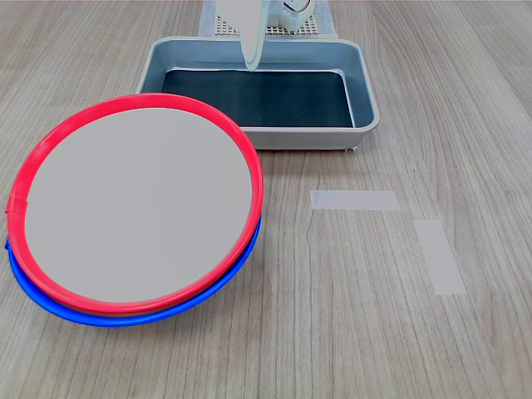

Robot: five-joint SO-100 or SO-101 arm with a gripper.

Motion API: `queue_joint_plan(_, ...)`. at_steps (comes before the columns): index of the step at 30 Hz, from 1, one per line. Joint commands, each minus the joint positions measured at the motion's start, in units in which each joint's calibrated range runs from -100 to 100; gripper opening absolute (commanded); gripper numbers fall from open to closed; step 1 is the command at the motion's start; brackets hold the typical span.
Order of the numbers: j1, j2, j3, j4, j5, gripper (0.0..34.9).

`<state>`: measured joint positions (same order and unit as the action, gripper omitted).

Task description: Lift the stacked dish and set it down on the table.

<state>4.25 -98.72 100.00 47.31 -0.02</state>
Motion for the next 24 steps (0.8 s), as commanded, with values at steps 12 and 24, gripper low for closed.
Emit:
queue_joint_plan(12, 2.11, 8.53, -4.19, -3.85, 1.51, 12.7)
queue_joint_plan(24, 8.22, 50.06, -41.24, -5.67, 8.01, 0.4)
